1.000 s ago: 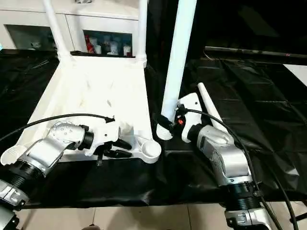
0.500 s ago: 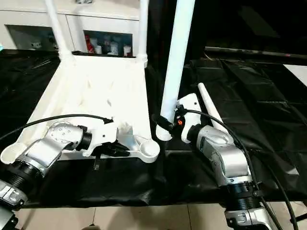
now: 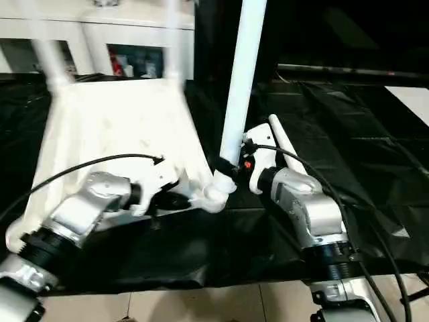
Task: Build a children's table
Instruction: Insert table leg to table base
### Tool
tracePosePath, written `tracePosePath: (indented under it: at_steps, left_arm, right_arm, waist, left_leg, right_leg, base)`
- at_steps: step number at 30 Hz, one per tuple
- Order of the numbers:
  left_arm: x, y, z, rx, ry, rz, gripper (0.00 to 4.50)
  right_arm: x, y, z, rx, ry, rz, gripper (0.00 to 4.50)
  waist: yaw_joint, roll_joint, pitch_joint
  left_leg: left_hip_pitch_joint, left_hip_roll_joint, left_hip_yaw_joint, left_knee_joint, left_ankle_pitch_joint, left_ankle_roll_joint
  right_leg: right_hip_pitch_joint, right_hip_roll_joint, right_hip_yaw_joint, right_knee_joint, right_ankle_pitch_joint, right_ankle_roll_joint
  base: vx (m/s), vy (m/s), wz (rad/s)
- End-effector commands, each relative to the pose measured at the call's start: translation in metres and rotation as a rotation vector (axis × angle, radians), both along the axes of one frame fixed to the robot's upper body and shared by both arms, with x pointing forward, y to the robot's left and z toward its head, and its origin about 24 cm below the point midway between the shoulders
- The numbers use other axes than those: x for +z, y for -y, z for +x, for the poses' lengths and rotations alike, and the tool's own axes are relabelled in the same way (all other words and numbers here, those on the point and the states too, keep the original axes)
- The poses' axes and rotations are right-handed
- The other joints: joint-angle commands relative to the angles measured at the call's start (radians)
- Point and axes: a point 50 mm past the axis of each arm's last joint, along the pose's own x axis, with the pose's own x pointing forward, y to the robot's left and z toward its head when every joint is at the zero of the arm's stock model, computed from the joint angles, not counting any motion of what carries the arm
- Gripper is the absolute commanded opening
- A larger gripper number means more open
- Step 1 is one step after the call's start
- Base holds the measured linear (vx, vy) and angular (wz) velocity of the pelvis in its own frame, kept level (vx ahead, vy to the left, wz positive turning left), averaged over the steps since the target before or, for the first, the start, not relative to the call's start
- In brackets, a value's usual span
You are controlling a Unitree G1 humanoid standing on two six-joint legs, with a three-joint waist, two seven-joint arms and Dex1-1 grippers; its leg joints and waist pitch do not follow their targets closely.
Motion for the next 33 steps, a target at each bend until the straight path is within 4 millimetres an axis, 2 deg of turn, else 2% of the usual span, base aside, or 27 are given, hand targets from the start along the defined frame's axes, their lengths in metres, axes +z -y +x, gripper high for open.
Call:
tracePosePath:
  at_steps: [1,2,5,8,12,13,17,20,26,28,29,33]
  left_arm:
    - [-0.005,-0.004,-0.001,0.034,-0.007,0.055,0.0]
    - [-0.004,-0.002,-0.003,0.021,0.001,0.058,0.0]
    - [-0.003,0.001,-0.007,-0.027,0.024,0.061,0.0]
    - [-0.003,0.003,-0.01,-0.105,0.078,0.069,0.0]
    - [-0.001,0.001,-0.008,-0.106,0.09,0.062,0.0]
    - [0.0,0.0,-0.007,-0.1,0.089,0.061,0.0]
    - [-0.001,-0.002,-0.006,-0.105,0.076,0.06,0.0]
    - [-0.001,-0.003,-0.005,-0.108,0.078,0.053,0.0]
    - [0.0,-0.005,-0.004,-0.126,0.045,0.022,0.0]
    - [0.0,-0.005,-0.004,-0.128,0.036,0.017,0.0]
    - [0.0,-0.006,-0.003,-0.132,0.021,0.017,0.0]
    - [0.0,-0.007,-0.002,-0.141,0.015,0.021,0.0]
  right_arm:
    - [0.009,-0.004,0.005,0.029,0.028,-0.01,1.91]
    - [0.007,-0.004,0.007,0.038,0.019,-0.021,1.91]
    - [0.005,-0.004,0.01,0.047,0.01,-0.033,1.91]
    - [0.005,-0.001,0.015,0.041,0.01,-0.038,1.91]
    - [0.005,-0.001,0.016,0.055,0.011,-0.035,1.91]
    - [0.004,-0.002,0.016,0.06,0.009,-0.035,1.91]
    - [0.003,-0.005,0.016,0.091,-0.002,-0.016,1.91]
    - [0.004,-0.007,0.015,0.103,-0.004,-0.01,1.91]
    - [0.0,-0.011,0.012,0.148,-0.021,-0.009,1.91]
    - [-0.001,-0.012,0.012,0.151,-0.027,-0.014,1.91]
    - [-0.003,-0.012,0.013,0.159,-0.045,-0.03,1.91]
    - [-0.005,-0.012,0.012,0.173,-0.063,-0.045,1.91]
  waist:
    - [0.006,0.004,-0.074]
    - [0.006,0.007,-0.072]
    - [0.006,0.003,-0.07]
    - [0.007,0.004,-0.072]
    - [0.008,0.005,-0.073]
    - [0.008,0.008,-0.073]
    - [0.007,0.006,-0.071]
    - [0.008,0.006,-0.072]
    - [0.007,0.008,-0.072]
    - [0.008,0.008,-0.071]
    - [0.007,0.002,-0.071]
    - [0.008,0.004,-0.071]
  left_leg:
    - [-0.005,0.015,-0.002,-0.067,-0.169,0.01]
    - [-0.003,0.016,-0.002,-0.068,-0.18,0.009]
    - [-0.001,0.016,-0.001,-0.069,-0.201,0.009]
    - [-0.001,0.017,-0.002,-0.069,-0.197,0.006]
    - [0.0,0.019,-0.002,-0.07,-0.19,0.004]
    - [-0.001,0.018,-0.001,-0.07,-0.195,0.003]
    - [0.0,0.017,-0.002,-0.07,-0.215,0.002]
    - [0.0,0.017,-0.002,-0.07,-0.209,0.003]
    - [0.0,0.018,-0.003,-0.071,-0.206,0.003]
    - [0.002,0.017,-0.002,-0.071,-0.218,0.001]
    - [0.002,0.017,-0.002,-0.071,-0.221,0.003]
    - [0.001,0.019,-0.003,-0.072,-0.209,0.003]
  right_leg:
    - [0.06,-0.064,0.051,-0.08,-0.301,-0.136]
    - [0.058,-0.063,0.05,-0.081,-0.31,-0.136]
    - [0.057,-0.064,0.05,-0.087,-0.346,-0.128]
    - [0.056,-0.064,0.051,-0.084,-0.34,-0.124]
    - [0.056,-0.063,0.052,-0.078,-0.291,-0.14]
    - [0.057,-0.063,0.052,-0.079,-0.289,-0.141]
    - [0.057,-0.065,0.051,-0.085,-0.343,-0.129]
    - [0.056,-0.065,0.051,-0.085,-0.345,-0.123]
    - [0.056,-0.065,0.051,-0.081,-0.314,-0.138]
    - [0.055,-0.065,0.051,-0.084,-0.338,-0.134]
    - [0.055,-0.065,0.05,-0.086,-0.355,-0.128]
    - [0.055,-0.066,0.052,-0.085,-0.351,-0.126]
  base:
    - [0.0,0.0,0.0]
    - [0.0,0.0,0.0]
    - [0.0,0.0,0.0]
    - [0.0,0.0,0.0]
    - [0.0,0.0,0.0]
    - [0.0,0.0,0.0]
    - [0.0,0.0,0.0]
    - [0.0,0.0,0.0]
    - [0.0,0.0,0.0]
    - [0.0,0.0,0.0]
    - [0.0,0.0,0.0]
    - [0.0,0.0,0.0]
